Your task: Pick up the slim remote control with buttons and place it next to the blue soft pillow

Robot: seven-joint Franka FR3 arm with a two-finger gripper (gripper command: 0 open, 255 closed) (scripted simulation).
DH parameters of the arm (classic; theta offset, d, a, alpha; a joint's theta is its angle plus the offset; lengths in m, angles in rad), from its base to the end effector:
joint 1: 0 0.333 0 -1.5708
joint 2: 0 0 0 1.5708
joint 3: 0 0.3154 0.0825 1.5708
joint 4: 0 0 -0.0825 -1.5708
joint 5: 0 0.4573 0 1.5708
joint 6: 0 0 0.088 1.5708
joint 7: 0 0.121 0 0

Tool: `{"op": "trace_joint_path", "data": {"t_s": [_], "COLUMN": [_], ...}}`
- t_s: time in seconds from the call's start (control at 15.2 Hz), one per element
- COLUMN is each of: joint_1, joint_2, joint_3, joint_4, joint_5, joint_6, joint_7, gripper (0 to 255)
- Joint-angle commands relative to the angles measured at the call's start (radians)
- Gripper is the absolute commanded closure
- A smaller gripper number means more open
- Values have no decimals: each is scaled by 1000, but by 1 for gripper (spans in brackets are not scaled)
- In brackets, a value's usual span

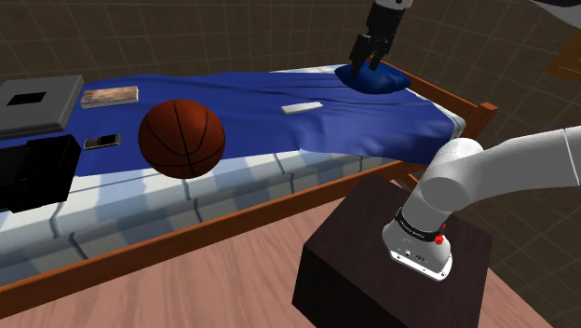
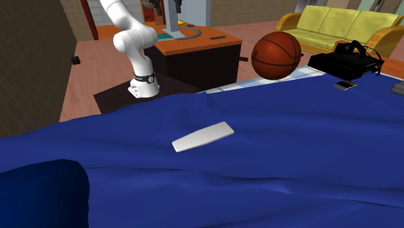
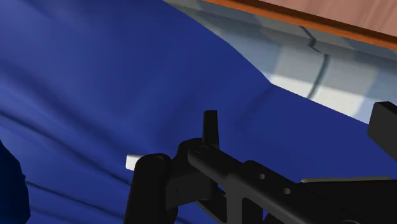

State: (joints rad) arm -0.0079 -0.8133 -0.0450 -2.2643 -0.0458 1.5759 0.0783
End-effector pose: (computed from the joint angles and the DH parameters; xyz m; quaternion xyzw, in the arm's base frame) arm 0.3733 -0.0300 0.6367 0.9962 -0.0607 0.0622 0.0053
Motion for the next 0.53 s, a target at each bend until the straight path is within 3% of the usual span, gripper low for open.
{"op": "trace_joint_path", "data": {"t_s": [0.0, 0.46], "joint_1": [0, 43], "joint_2": [0, 118], "joint_3": [0, -178], "joint_4": [0, -36], "joint_5": [0, -84], "joint_6": [0, 145], "joint_7": [0, -320], "gripper": [0, 0]}}
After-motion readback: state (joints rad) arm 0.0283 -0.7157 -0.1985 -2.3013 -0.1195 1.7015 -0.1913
